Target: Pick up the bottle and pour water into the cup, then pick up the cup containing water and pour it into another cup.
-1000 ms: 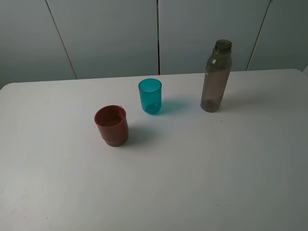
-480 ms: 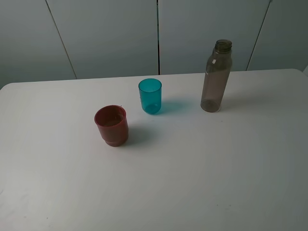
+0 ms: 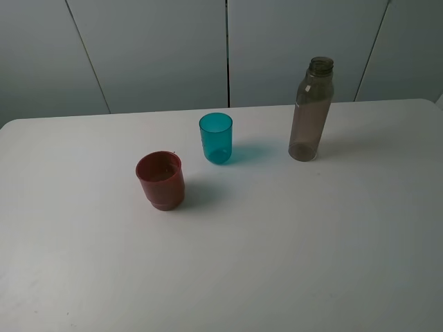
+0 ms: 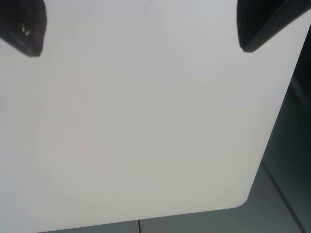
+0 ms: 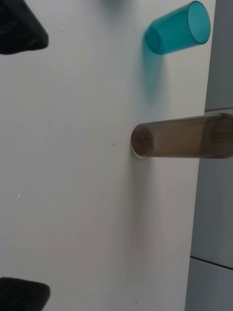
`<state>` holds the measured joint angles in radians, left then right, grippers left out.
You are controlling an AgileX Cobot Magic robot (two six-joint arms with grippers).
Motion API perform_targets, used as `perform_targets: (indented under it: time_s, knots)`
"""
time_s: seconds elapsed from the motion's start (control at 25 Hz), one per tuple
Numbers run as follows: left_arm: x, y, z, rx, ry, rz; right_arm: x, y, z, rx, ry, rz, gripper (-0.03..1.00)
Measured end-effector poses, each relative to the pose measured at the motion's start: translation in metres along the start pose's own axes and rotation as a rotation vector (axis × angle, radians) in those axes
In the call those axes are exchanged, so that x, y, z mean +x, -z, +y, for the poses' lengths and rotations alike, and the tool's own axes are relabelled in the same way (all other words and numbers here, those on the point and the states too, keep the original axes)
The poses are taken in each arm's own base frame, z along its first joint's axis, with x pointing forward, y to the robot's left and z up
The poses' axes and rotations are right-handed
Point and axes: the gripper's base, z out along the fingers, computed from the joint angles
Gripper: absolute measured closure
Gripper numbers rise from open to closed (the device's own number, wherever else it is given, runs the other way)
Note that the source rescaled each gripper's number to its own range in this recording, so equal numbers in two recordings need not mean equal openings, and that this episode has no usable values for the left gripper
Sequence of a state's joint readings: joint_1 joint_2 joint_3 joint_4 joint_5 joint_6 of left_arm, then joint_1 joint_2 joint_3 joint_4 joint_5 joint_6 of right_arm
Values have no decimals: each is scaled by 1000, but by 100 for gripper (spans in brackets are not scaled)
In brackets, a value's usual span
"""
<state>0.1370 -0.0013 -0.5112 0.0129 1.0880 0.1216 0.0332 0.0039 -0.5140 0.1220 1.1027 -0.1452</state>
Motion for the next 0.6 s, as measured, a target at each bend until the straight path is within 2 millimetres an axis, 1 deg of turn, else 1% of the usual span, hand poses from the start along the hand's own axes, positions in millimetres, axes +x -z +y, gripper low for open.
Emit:
perform_targets:
  time_s: [0.6]
  knots:
    - [0, 0, 0, 0, 0, 0, 0, 0, 0, -2, 1, 0, -3]
